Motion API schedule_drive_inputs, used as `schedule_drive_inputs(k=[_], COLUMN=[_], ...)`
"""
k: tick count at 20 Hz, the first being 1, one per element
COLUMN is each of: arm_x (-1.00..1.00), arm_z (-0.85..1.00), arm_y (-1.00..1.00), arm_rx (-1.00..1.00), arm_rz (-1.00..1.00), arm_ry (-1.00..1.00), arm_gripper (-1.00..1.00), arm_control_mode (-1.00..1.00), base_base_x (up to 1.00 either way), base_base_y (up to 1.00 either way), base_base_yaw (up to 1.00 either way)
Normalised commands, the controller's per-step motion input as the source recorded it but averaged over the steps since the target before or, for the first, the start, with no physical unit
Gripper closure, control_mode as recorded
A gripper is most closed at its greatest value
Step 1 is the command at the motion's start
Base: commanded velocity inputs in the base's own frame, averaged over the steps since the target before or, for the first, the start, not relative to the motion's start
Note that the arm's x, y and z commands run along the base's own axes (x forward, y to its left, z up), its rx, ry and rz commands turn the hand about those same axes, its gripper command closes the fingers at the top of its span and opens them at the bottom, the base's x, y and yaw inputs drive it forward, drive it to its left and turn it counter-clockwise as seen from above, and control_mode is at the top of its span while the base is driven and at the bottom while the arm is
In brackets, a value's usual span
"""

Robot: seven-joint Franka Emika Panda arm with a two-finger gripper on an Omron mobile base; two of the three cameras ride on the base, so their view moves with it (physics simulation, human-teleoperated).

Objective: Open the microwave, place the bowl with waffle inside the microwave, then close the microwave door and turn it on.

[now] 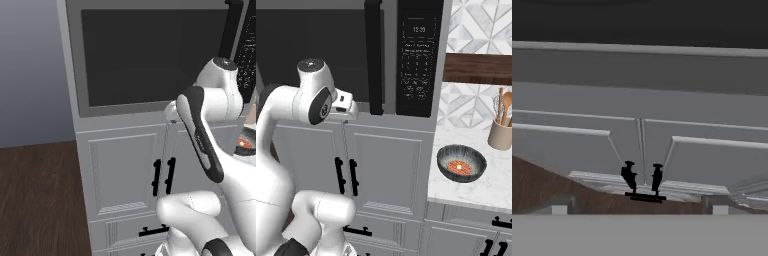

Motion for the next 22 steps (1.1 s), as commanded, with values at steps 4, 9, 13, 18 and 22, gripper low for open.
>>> schedule_drive_inputs(k=[4, 9, 13, 18, 22], arm_x=[-0.48, -0.33, -0.16, 0.00, 0.00], arm_z=[0.57, 0.64, 0.44, 0.56, 0.78], arm_y=[-0.13, -0.20, -0.13, -0.18, -0.31], arm_rx=[0.00, 0.00, 0.00, 0.00, 0.00], arm_rz=[-0.01, 0.00, 0.00, -0.10, -0.14], arm_ry=[-0.40, -0.46, -0.46, -0.29, -0.29], arm_gripper=[-1.00, -1.00, -1.00, -1.00, -1.00], arm_control_mode=[-1.00, -1.00, -1.00, -1.00, -1.00], base_base_x=[0.00, 0.00, 0.00, 0.00, 0.00], base_base_y=[0.00, 0.00, 0.00, 0.00, 0.00], base_base_yaw=[0.00, 0.00, 0.00, 0.00, 0.00])
